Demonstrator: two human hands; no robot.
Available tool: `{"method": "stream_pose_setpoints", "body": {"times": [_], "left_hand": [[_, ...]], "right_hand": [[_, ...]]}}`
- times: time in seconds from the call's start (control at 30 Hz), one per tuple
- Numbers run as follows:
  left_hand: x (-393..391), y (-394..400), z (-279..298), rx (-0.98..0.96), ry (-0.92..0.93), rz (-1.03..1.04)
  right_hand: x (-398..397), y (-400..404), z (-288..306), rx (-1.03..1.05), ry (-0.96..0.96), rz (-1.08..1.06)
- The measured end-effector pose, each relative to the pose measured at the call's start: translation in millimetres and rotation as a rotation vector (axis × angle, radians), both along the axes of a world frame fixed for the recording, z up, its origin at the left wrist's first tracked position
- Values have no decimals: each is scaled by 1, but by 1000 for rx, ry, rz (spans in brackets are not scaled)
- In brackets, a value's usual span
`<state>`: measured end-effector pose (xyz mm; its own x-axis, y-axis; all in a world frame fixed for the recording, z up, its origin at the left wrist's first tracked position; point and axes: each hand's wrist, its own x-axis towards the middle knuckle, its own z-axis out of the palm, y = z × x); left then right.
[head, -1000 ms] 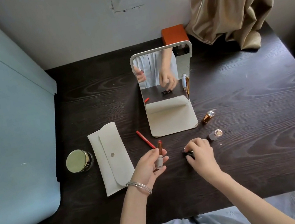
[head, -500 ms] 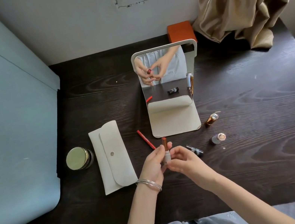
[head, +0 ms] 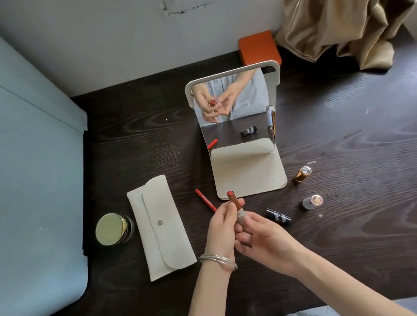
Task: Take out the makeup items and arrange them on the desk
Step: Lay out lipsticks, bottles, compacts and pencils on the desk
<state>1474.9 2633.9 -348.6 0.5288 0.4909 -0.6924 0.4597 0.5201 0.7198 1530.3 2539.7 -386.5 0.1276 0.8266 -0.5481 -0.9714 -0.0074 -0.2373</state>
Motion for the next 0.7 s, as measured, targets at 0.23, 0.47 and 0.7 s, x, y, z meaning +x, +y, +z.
{"method": "stream_pose_setpoints", "body": {"times": [0.23, 0.47, 0.7], "left_hand": [[-3, 2, -1, 5, -20, -22], [-11, 10, -6, 105, -65, -161], [-7, 30, -17, 322, 8, -194]], "right_hand": [[-2, 6, 8, -75, 35, 29], [4, 9, 5, -98, 65, 29], [12, 22, 0, -199, -87, 134]]}}
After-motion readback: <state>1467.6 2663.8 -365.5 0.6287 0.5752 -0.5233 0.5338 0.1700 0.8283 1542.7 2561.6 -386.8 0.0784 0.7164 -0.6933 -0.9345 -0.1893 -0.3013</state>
